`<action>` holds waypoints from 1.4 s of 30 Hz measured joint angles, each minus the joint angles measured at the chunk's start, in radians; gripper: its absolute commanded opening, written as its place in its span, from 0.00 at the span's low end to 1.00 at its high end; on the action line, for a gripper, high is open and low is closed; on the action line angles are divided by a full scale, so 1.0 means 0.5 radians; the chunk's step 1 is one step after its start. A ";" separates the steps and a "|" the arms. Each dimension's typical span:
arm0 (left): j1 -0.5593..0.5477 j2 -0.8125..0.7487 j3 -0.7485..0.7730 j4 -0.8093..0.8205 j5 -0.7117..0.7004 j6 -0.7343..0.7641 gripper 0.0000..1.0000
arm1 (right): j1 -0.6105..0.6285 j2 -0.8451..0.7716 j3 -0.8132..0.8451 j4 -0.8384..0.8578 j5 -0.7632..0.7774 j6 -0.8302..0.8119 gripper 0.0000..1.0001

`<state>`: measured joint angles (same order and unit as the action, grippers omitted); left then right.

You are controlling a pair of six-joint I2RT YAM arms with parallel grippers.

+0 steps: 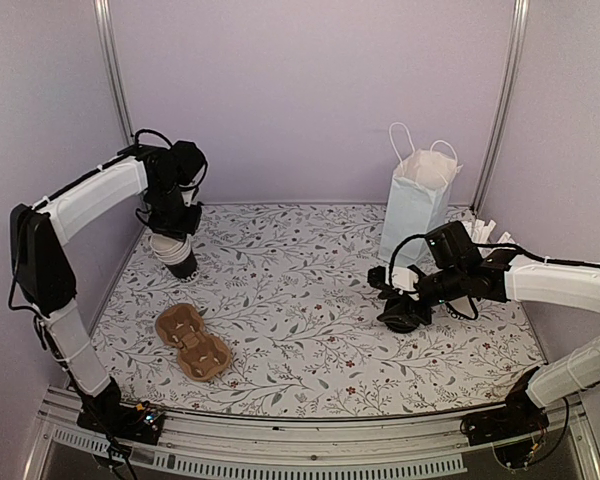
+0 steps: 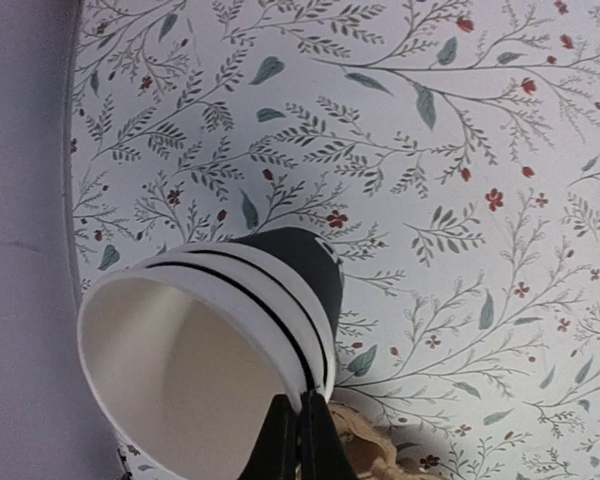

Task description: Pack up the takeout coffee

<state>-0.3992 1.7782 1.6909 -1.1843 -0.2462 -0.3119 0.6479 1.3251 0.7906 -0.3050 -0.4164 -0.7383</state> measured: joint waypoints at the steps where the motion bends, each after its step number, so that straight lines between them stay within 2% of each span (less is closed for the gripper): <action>1: -0.001 0.006 0.007 -0.018 -0.069 -0.008 0.00 | 0.000 0.000 0.000 0.000 0.001 0.000 0.50; 3: 0.008 0.040 0.057 -0.106 -0.169 -0.020 0.00 | 0.000 0.000 0.000 0.000 0.000 0.000 0.50; 8: 0.027 0.052 0.057 -0.100 -0.161 -0.004 0.00 | 0.000 0.000 0.000 0.000 0.001 0.000 0.50; 10: 0.036 0.043 0.042 -0.064 -0.072 0.001 0.00 | 0.000 0.000 0.000 0.000 0.001 0.000 0.50; 13: 0.023 0.061 0.054 -0.085 -0.117 -0.002 0.00 | 0.000 0.000 0.000 0.000 0.002 0.000 0.50; 16: 0.037 0.037 0.006 0.006 0.137 0.028 0.00 | 0.000 0.000 -0.001 0.000 0.005 0.000 0.50; 19: 0.020 0.059 0.065 -0.072 -0.069 -0.010 0.00 | 0.000 0.000 -0.001 0.000 0.011 -0.001 0.50; 22: 0.058 0.043 0.085 -0.034 0.030 0.013 0.00 | 0.000 0.000 -0.001 0.000 0.018 0.000 0.50; 25: 0.045 0.056 0.120 -0.114 -0.214 -0.022 0.00 | 0.000 0.000 -0.002 0.000 0.026 0.000 0.50; 28: 0.076 0.041 0.085 -0.057 -0.062 0.013 0.00 | 0.000 0.000 -0.002 0.000 0.030 0.000 0.50; 32: 0.055 0.085 0.108 -0.152 -0.266 -0.024 0.00 | 0.000 0.000 -0.002 0.001 0.031 0.000 0.50; 37: 0.038 0.098 0.082 -0.125 -0.256 -0.019 0.00 | 0.000 0.000 -0.002 0.001 0.033 0.000 0.50; 42: 0.017 0.098 0.084 -0.163 -0.385 -0.029 0.00 | 0.000 0.000 -0.002 0.001 0.034 0.000 0.50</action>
<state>-0.3908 1.8275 1.7329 -1.2655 -0.4385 -0.3264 0.6479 1.3251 0.7895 -0.3046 -0.3992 -0.7383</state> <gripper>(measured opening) 0.019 0.503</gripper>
